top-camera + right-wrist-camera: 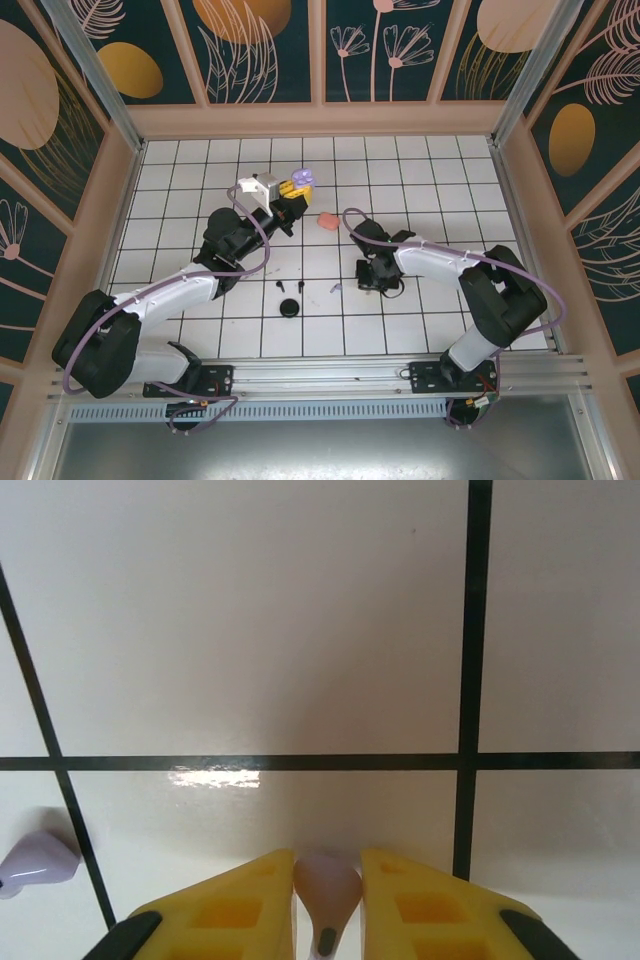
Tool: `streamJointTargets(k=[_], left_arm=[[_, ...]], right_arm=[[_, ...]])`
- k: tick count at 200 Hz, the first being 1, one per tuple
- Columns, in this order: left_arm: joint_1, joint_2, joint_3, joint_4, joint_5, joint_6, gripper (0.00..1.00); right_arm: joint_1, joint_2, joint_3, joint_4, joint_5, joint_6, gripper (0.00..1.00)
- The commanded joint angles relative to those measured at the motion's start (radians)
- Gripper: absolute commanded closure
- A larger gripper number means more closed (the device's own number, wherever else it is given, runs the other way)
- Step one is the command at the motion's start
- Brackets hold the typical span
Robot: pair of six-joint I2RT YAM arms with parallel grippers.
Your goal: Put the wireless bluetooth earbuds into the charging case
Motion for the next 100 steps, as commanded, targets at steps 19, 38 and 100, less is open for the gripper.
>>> streamJointTargets(k=[19,38,100], left_arm=[[0.0,-0.006,-0.004,0.05,0.021,0.003,1.0],[0.0,-0.005,-0.004,0.052,0.024,0.006,1.0],[0.001,-0.006,-0.004,0.055,0.029,0.015,1.0]], right_arm=[[0.012,-0.031,0.067,-0.068,0.026,0.028,0.76],[0.014,-0.039,0.082,-0.079,0.028,0.03,0.7],[0.018,-0.022,0.066,-0.076,0.033,0.041,0.68]])
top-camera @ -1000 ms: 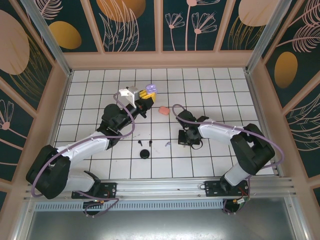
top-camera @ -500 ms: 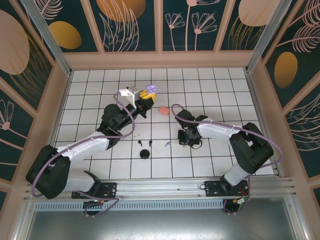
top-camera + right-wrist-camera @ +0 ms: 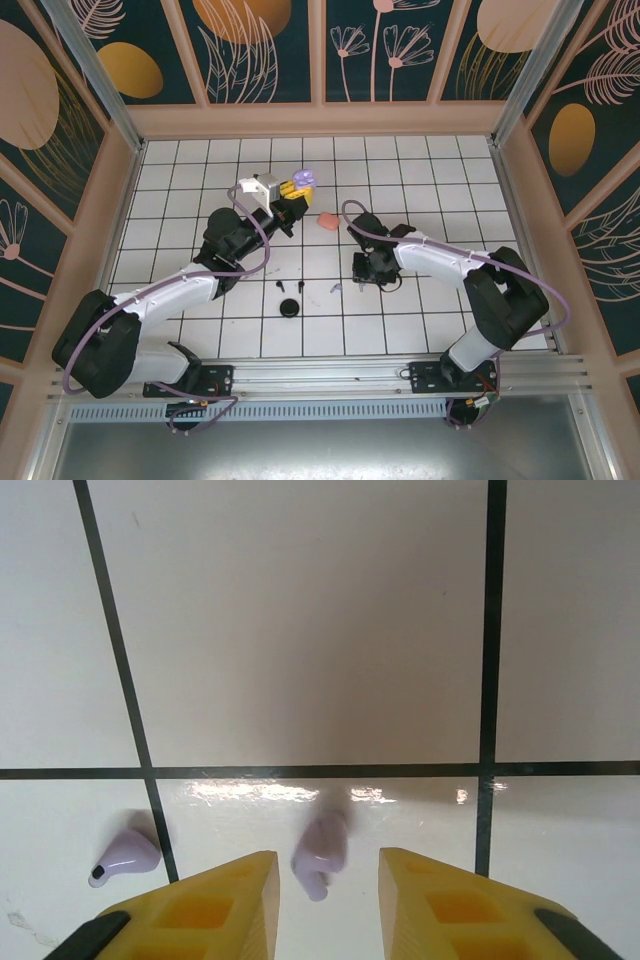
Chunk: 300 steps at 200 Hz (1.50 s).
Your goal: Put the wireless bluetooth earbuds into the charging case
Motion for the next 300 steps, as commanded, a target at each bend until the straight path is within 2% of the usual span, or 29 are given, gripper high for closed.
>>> streamJointTargets(k=[1,107,175,233,300], left_arm=[[0.001,-0.006,-0.004,0.054,0.013,0.015,1.0],[0.001,-0.014,-0.01,0.053,0.01,0.025,1.0],[0.001,-0.019,-0.021,0.053,-0.015,0.028,1.0],[0.0,-0.017,-0.031,0.06,-0.027,0.03,1.0],[0.0,0.001,-0.02,0.056,-0.018,0.037,1.0]], right_arm=[[0.009,-0.008,0.003,-0.035,0.018,0.019,0.68],[0.038,0.052,0.046,-0.026,0.037,0.028,0.67],[0.056,0.037,0.059,-0.023,0.037,0.063,0.67],[0.052,0.07,0.034,-0.006,0.086,0.074,0.67],[0.043,0.108,0.029,0.032,0.068,0.066,0.68]])
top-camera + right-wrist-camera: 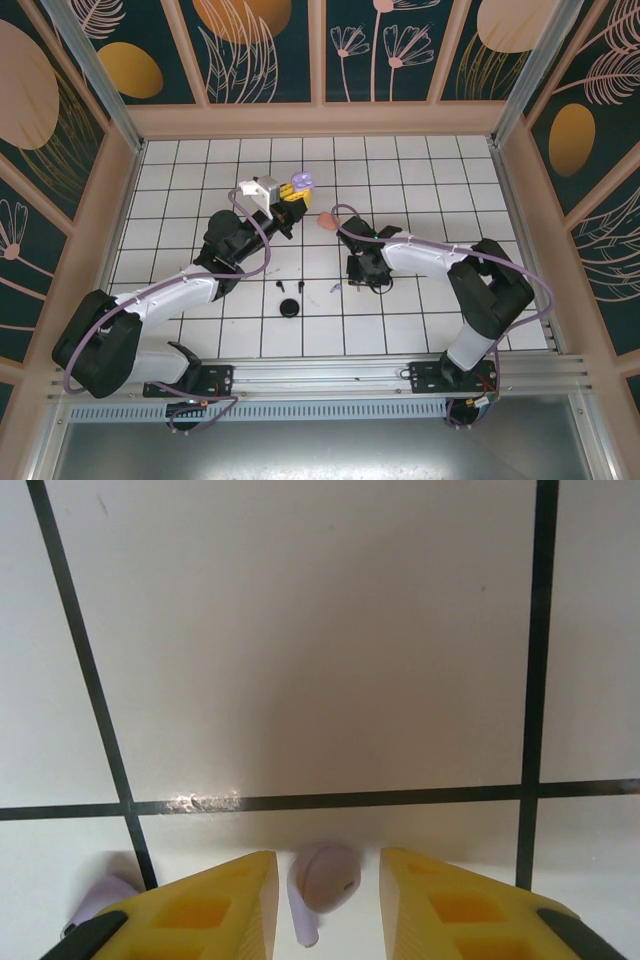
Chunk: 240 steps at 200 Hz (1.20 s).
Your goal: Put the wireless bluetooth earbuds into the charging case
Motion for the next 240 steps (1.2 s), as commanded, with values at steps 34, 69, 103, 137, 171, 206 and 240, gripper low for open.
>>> streamJointTargets(k=[34,69,103,137,171,206,240], left_arm=[[0.001,0.005,0.005,0.049,0.002,0.023,1.0],[0.0,0.01,0.01,0.047,0.004,0.026,1.0],[0.0,0.014,0.016,0.042,0.007,0.023,1.0],[0.001,0.019,0.022,0.04,0.011,0.012,1.0],[0.001,0.018,0.024,0.039,0.013,0.006,1.0],[0.0,0.006,0.023,0.039,0.01,0.013,1.0],[0.0,-0.008,0.021,0.033,0.011,0.027,1.0]], right_arm=[[-0.01,0.031,-0.003,0.028,0.007,0.003,0.71],[-0.011,0.027,-0.02,0.037,-0.002,0.003,0.73],[-0.011,0.011,-0.052,0.052,-0.011,0.005,0.76],[-0.011,0.0,-0.076,0.069,-0.011,0.004,0.78],[-0.01,-0.024,-0.072,0.073,-0.01,0.0,0.86],[-0.013,-0.11,-0.042,0.065,-0.002,0.001,0.88],[-0.021,-0.198,0.006,0.051,-0.003,0.007,0.89]])
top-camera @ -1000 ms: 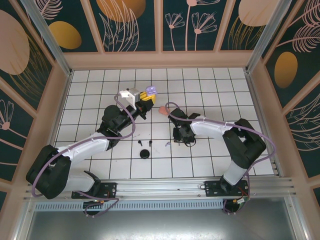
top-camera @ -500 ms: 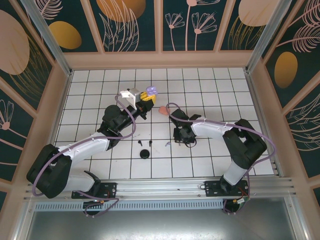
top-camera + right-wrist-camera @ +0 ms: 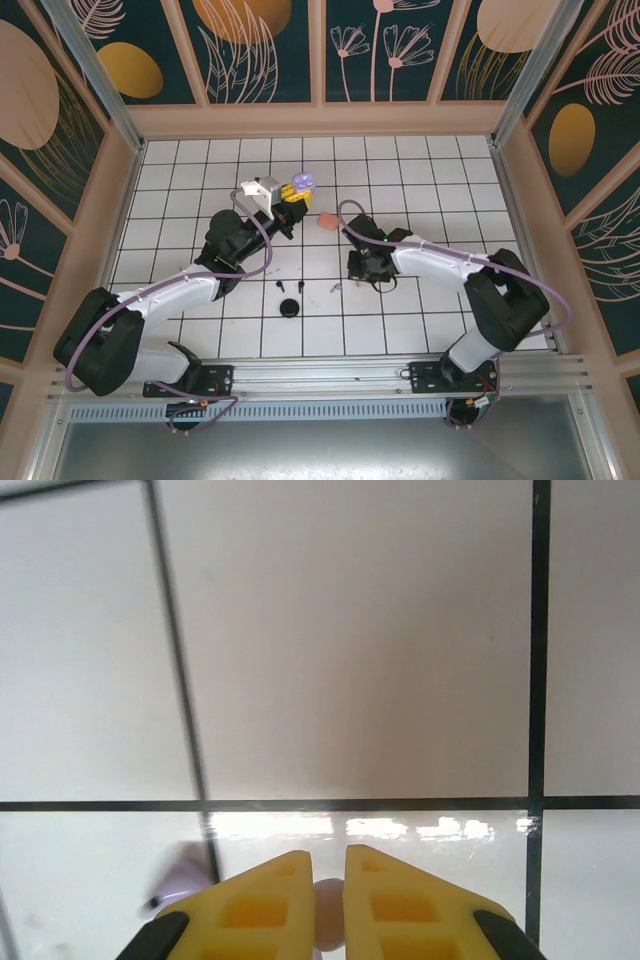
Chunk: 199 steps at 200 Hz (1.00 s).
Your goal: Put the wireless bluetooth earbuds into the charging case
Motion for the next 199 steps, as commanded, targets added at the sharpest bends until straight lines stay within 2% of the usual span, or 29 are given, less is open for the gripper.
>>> streamJointTargets(k=[1,58,95,138,199], left_arm=[[0.001,-0.022,0.02,0.033,0.01,0.017,1.0],[0.001,-0.032,-0.02,0.072,0.009,0.07,1.0],[0.001,-0.02,-0.063,0.157,0.004,0.106,1.0],[0.001,0.026,-0.071,0.255,0.041,0.127,1.0],[0.0,0.129,0.04,0.278,0.147,0.139,1.0]], right_arm=[[-0.01,-0.08,0.049,-0.023,0.002,0.009,0.89],[-0.04,-0.184,0.234,-0.019,-0.006,-0.036,0.89],[-0.06,-0.205,0.385,0.008,-0.006,-0.089,0.89],[-0.075,-0.24,0.476,0.116,-0.007,-0.163,0.89],[-0.077,-0.287,0.516,0.325,-0.034,-0.28,0.89]])
